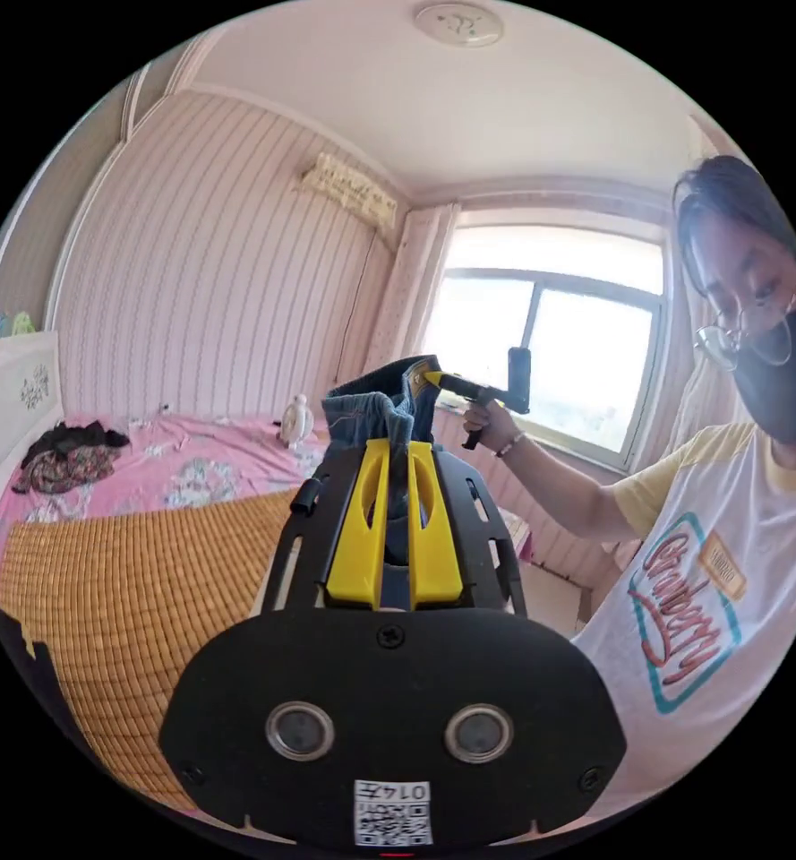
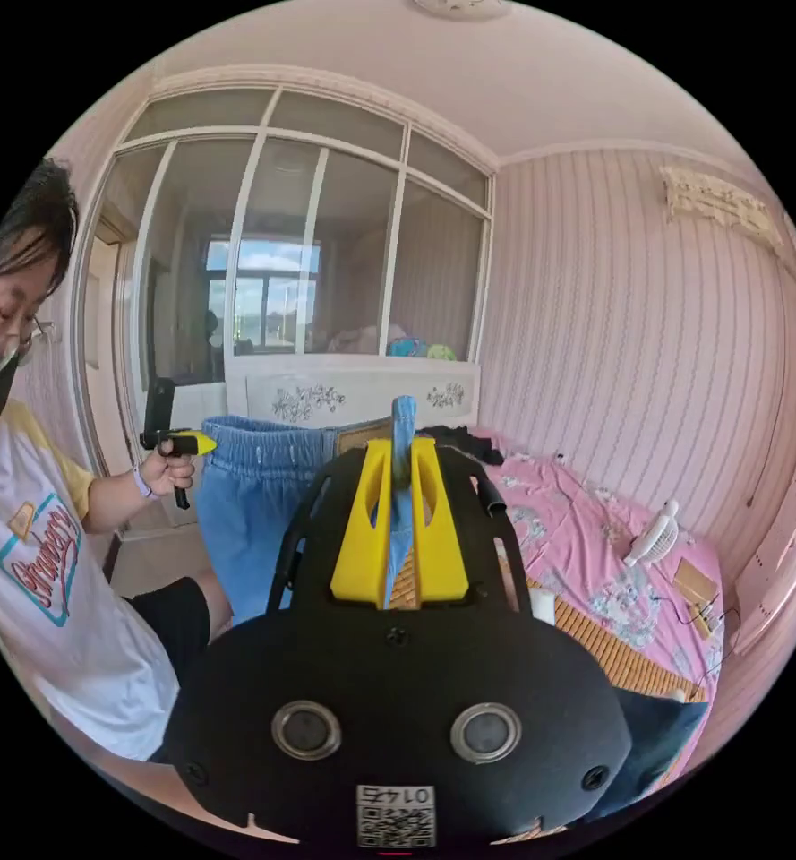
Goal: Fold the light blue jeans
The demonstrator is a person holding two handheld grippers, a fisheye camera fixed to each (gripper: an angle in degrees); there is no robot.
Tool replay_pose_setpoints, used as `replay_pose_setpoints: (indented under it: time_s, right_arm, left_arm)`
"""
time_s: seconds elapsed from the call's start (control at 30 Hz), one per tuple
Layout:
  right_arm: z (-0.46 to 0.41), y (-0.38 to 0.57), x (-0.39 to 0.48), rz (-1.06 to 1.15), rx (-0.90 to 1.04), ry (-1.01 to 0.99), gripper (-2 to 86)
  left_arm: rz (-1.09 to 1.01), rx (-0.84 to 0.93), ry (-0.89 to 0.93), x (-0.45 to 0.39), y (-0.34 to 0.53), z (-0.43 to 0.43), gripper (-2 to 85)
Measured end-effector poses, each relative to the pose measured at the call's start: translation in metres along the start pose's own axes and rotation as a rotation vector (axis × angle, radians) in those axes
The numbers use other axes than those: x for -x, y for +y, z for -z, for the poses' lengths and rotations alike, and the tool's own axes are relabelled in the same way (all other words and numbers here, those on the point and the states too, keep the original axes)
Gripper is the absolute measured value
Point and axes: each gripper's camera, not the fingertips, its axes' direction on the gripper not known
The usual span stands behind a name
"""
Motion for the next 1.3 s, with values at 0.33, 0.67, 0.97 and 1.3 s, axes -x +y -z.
replay_pose_setpoints:
  time_s: [0.33, 0.67, 0.97, 1.3]
  right_arm:
    - [-0.022, 0.012, 0.036, -0.004, 0.126, 0.211, 2.4]
    - [0.075, -0.020, -0.008, -0.151, -0.069, 0.301, 2.4]
    - [-0.312, -0.147, 0.044, 0.070, 0.278, -0.334, 4.6]
    - [-0.494, 0.097, 0.123, -0.160, 0.807, -0.487, 7.7]
  left_arm:
    - [0.139, 0.029, -0.020, 0.000, 0.047, 0.016, 1.1]
    - [0.068, -0.027, 0.236, 0.002, 0.027, -0.005, 1.2]
    - [0.264, -0.235, -0.499, 0.097, 0.067, 0.179, 3.0]
    - [1.182, 0.248, -1.017, 0.292, 0.315, 0.309, 3.3]
